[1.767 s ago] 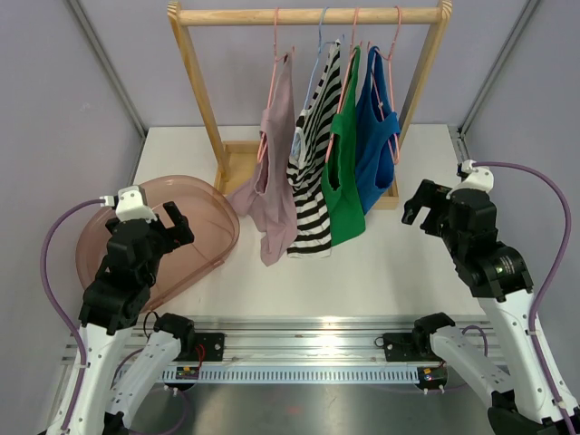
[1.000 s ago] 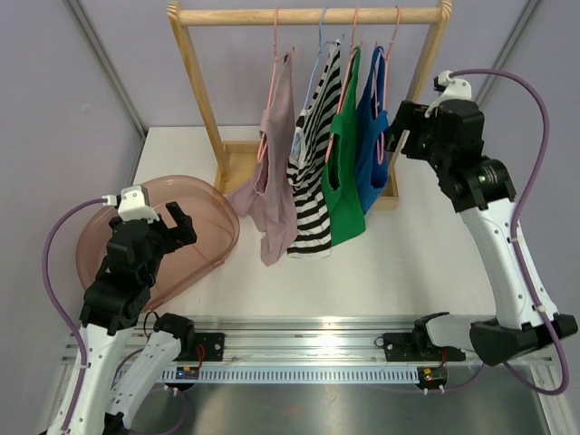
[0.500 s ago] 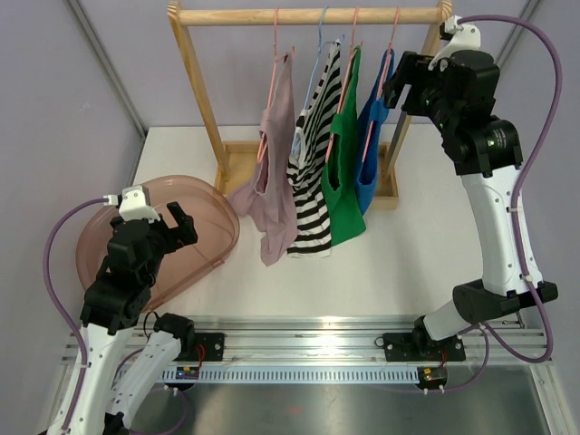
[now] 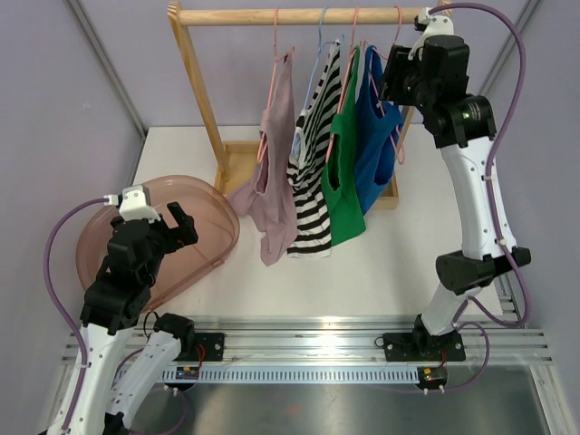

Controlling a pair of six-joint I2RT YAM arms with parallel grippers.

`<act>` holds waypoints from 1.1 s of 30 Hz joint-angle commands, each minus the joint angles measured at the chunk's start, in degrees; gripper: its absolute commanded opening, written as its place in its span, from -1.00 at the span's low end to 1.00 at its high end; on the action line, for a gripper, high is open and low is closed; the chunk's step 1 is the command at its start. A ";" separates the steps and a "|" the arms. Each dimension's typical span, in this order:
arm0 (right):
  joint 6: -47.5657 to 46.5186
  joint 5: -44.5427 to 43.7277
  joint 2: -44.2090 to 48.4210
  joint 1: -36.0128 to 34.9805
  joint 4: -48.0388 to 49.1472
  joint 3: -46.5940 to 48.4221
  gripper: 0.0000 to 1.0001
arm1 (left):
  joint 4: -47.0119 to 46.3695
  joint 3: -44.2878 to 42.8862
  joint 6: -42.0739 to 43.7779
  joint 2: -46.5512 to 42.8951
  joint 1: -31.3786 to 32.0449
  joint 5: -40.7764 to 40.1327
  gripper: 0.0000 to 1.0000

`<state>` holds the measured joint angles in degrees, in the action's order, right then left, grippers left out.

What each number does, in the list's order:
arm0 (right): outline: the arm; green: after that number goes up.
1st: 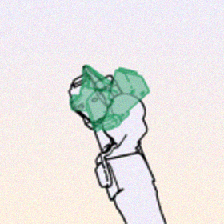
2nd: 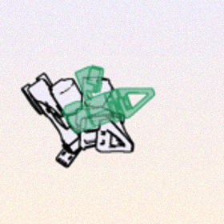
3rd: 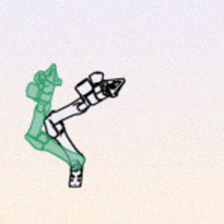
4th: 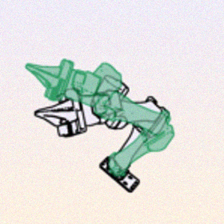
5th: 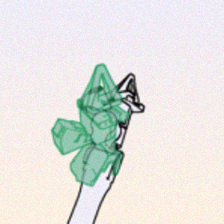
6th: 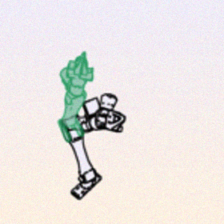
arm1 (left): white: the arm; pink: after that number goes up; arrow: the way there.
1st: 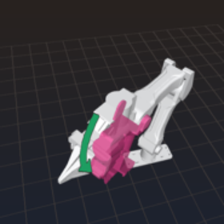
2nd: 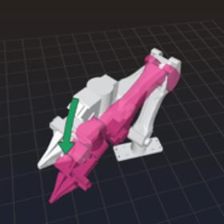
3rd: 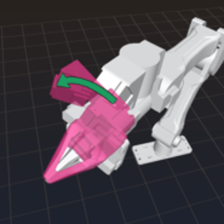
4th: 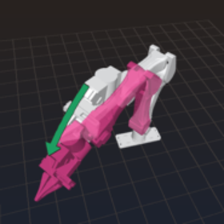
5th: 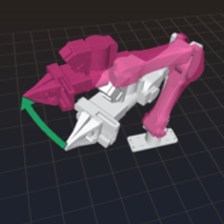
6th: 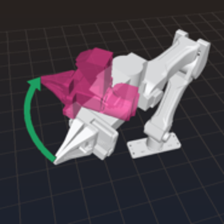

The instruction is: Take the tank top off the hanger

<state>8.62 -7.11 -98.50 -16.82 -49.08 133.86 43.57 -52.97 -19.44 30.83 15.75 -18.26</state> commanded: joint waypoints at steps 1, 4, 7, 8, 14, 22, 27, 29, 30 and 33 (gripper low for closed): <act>-3.34 -5.45 -4.06 -0.32 -3.48 5.96 0.10 | -2.88 0.41 0.63 -0.51 0.25 1.03 0.98; -4.49 -5.28 -6.26 -0.32 -4.53 8.51 -0.30 | -2.97 0.41 0.63 -0.59 0.25 1.39 0.98; -5.02 -4.75 -7.15 -0.32 -5.15 9.48 -0.80 | -2.97 0.41 0.63 -0.42 0.25 1.47 0.98; -5.02 -4.75 -7.15 -0.32 -4.97 9.49 -0.88 | -3.05 0.41 0.63 -0.42 0.25 1.39 0.98; -5.37 -4.58 -6.36 -0.32 -4.80 11.86 -1.00 | -2.97 0.41 0.72 -0.16 0.25 1.56 0.98; -5.46 -4.22 -2.84 -0.32 -3.21 13.53 -1.00 | -2.97 0.41 0.72 -0.16 0.25 1.56 0.98; -5.20 -4.05 1.11 -0.32 -3.57 12.39 -1.00 | -3.40 0.41 0.98 0.02 0.25 3.23 0.98; -4.58 -3.70 2.86 -0.32 -3.57 9.94 -1.00 | -3.84 0.41 1.25 0.11 0.25 5.24 0.98; -4.32 -3.70 4.79 -0.32 -3.48 8.80 -1.00 | -4.02 0.41 1.34 0.02 0.25 6.04 0.98; -3.26 -3.96 9.79 -0.32 -2.78 2.91 -1.00 | -4.63 0.15 1.42 0.02 0.25 8.67 0.98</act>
<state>4.56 -10.44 -96.49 -16.86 -56.42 138.98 42.78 -52.84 -19.22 30.83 15.75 -14.31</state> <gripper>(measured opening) 0.083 0.988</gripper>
